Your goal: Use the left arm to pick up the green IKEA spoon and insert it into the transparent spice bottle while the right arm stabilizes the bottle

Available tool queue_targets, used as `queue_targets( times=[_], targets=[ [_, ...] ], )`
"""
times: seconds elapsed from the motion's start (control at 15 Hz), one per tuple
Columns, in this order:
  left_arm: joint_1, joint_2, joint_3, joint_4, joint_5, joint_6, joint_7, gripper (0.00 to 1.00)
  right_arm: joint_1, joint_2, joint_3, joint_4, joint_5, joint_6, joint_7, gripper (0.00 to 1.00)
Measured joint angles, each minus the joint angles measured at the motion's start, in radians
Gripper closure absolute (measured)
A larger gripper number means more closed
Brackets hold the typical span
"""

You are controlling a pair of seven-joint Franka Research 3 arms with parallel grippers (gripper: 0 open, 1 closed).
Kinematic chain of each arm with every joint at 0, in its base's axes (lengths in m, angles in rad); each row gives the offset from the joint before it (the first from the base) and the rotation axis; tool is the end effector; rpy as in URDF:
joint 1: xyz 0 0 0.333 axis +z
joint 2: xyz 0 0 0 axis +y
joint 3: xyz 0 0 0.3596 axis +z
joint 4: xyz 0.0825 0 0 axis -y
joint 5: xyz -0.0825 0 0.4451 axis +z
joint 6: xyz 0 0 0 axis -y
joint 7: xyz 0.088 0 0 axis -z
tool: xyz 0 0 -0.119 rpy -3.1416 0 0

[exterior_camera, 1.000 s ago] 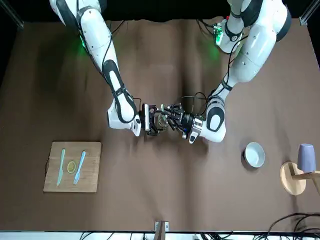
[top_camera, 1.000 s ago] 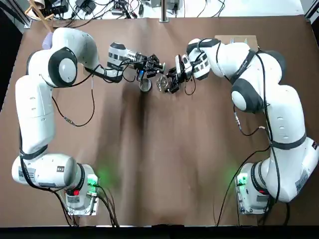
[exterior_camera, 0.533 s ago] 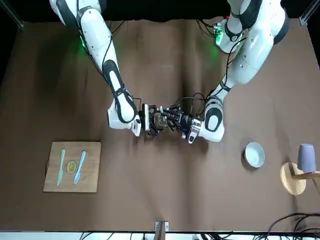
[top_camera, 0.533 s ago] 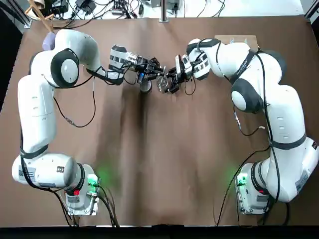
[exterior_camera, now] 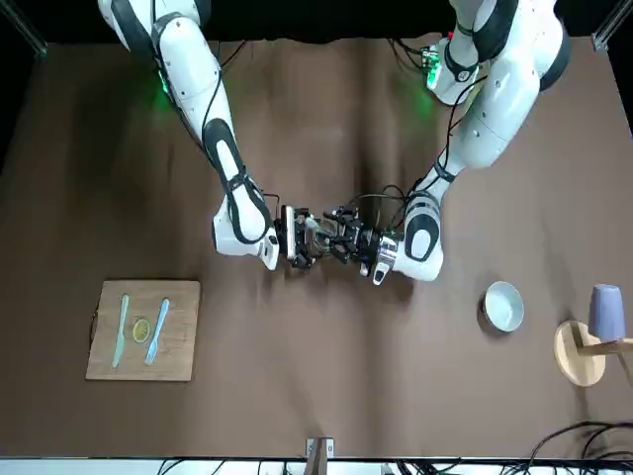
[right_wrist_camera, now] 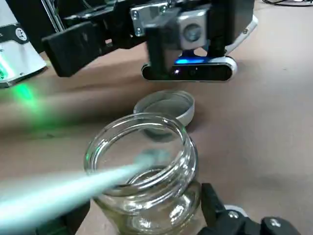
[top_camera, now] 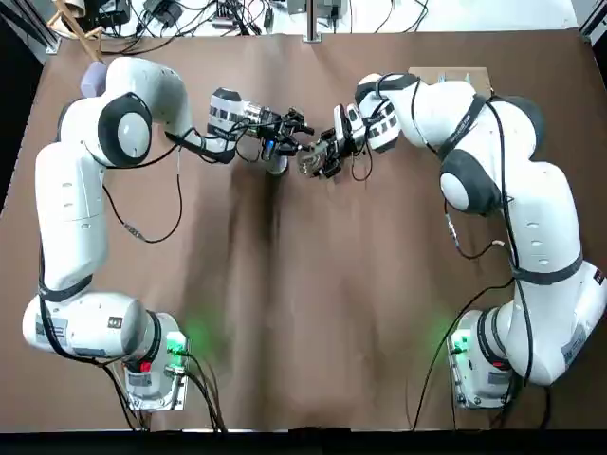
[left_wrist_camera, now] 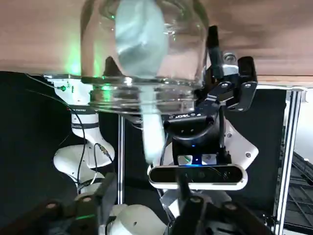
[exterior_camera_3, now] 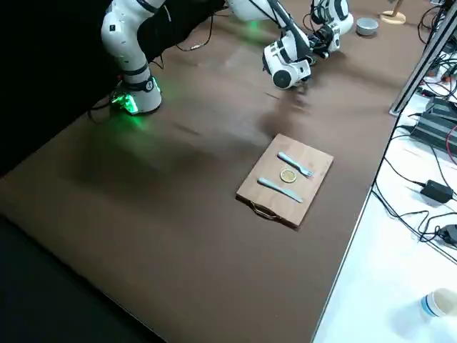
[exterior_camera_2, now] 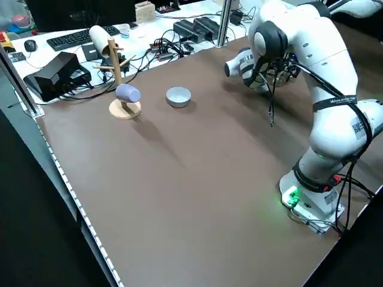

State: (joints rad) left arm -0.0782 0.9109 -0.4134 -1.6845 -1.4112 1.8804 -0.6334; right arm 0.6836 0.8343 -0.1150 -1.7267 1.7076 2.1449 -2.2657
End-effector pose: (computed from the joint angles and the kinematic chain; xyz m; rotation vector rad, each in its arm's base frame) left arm 0.6038 -0.3884 0.1115 1.4340 1.0893 -1.4305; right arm 0.5729 0.4333 0.0735 -1.5508 -1.4685 -0.7476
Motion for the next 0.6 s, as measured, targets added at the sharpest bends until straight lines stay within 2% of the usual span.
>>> queue_targets(
  times=[0.07,0.27,0.33,0.6],
  targets=[
    [0.0,0.0,0.0,0.001,0.0,0.0,0.0,0.3,0.0,0.001,0.0,0.0,0.0,0.0,0.0,0.0],
    [0.0,0.0,0.0,0.009,0.0,0.001,0.0,0.04,0.0,0.001,0.0,0.0,0.0,0.0,0.0,0.0],
    [0.0,0.0,0.0,0.013,0.0,0.001,-0.001,0.0,0.0,0.001,0.0,0.0,0.0,0.0,0.0,0.0],
    [0.006,-0.005,0.0,0.05,0.043,0.001,-0.031,0.0,0.0,0.002,0.0,0.0,0.0,0.0,0.0,0.0]
  ],
)
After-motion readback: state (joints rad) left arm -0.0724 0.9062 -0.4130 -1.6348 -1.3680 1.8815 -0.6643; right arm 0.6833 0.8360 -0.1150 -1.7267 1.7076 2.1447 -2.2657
